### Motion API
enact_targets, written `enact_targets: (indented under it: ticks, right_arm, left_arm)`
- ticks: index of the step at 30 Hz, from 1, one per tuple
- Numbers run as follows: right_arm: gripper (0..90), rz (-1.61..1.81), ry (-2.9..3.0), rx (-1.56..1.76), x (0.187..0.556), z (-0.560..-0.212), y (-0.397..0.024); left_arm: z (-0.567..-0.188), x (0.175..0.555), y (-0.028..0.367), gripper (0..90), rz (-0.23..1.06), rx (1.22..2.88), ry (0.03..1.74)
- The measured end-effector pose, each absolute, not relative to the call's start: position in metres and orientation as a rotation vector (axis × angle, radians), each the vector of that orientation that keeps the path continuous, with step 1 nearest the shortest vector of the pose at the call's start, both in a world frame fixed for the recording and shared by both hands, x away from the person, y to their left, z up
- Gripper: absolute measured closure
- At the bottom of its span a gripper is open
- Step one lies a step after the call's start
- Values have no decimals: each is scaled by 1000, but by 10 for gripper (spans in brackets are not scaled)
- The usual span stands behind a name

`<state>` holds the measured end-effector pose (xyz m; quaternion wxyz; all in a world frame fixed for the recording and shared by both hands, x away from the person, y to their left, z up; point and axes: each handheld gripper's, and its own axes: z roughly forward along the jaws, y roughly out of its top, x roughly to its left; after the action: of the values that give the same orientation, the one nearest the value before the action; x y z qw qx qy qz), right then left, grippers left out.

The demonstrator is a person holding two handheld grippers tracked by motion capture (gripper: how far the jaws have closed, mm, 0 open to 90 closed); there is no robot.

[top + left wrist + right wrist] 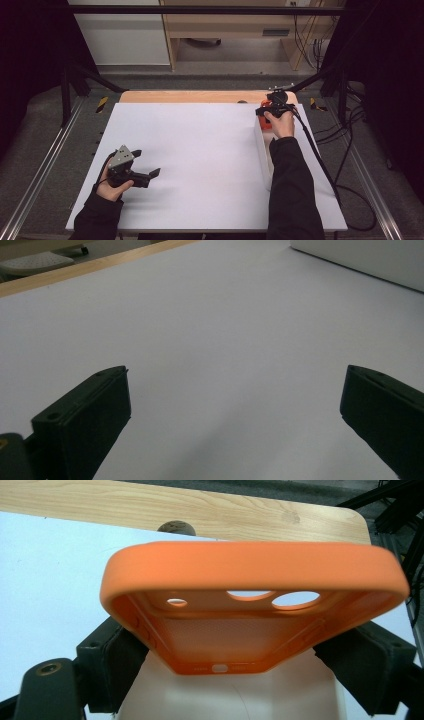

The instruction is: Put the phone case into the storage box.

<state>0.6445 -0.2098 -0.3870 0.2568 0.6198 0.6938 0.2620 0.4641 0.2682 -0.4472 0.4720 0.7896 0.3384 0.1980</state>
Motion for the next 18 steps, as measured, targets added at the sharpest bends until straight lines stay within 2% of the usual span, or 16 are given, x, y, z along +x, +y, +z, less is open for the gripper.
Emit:
enact_targets:
  ticks: [18]
  right_arm:
    - [148, 730, 1873, 1681, 646, -390, -212]
  left_arm:
    - [-448, 464, 267, 0, 486, 1941, 828]
